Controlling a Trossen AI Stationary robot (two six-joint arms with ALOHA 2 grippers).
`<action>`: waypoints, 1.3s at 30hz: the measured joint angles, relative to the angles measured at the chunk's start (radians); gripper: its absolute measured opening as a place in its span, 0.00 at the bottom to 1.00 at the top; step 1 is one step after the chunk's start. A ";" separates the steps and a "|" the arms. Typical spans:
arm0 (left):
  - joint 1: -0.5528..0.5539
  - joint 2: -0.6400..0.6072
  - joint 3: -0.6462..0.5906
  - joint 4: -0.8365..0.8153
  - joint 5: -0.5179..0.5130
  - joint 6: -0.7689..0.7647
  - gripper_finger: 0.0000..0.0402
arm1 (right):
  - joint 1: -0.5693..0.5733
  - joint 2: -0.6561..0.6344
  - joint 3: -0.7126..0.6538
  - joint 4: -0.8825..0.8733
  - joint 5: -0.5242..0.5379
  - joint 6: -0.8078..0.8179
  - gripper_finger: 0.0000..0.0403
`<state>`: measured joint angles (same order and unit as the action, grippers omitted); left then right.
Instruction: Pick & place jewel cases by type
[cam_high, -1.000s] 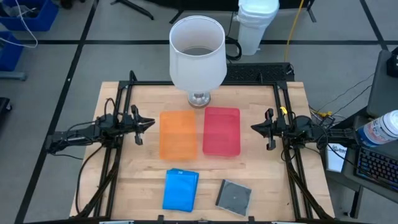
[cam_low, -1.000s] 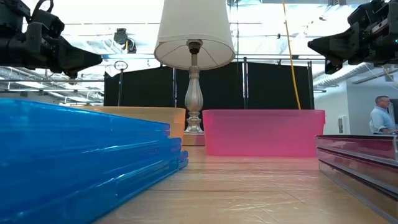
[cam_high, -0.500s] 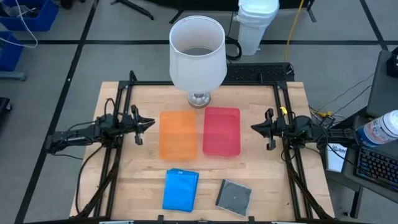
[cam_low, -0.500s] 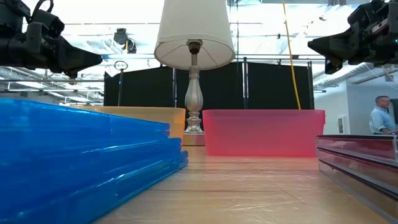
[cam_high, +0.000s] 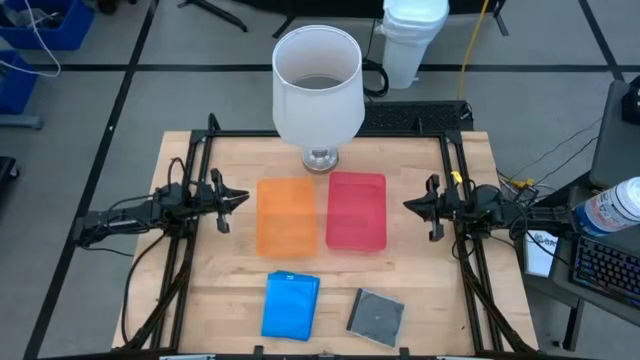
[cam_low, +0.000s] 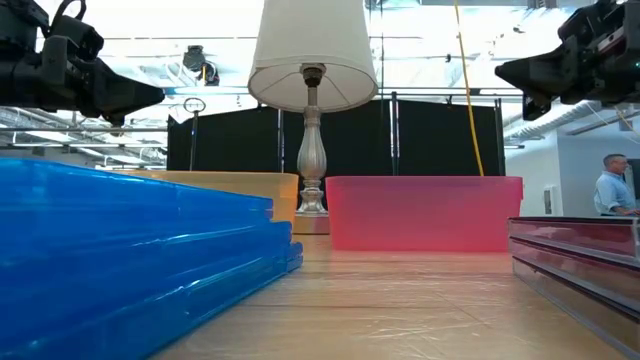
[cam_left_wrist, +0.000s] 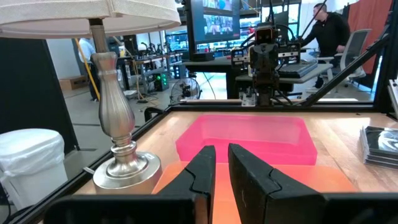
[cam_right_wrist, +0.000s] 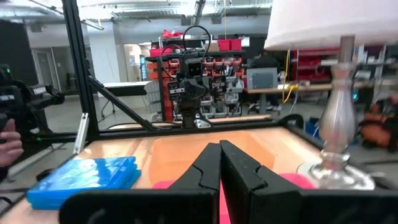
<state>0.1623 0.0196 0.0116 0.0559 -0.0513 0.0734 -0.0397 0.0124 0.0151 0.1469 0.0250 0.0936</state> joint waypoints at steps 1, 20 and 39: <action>0.000 0.000 0.000 0.001 0.000 -0.004 0.13 | 0.000 0.000 0.000 -0.005 0.000 0.033 0.00; 0.000 0.000 0.000 0.087 0.088 -0.187 0.13 | 0.000 0.000 0.000 -0.022 0.004 -0.055 0.00; -0.184 0.401 0.168 0.208 0.085 -0.285 0.13 | 0.000 0.000 0.000 -0.056 0.004 -0.054 0.00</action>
<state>-0.0214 0.4209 0.1794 0.2638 0.0333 -0.2119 -0.0397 0.0128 0.0147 0.0904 0.0290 0.0400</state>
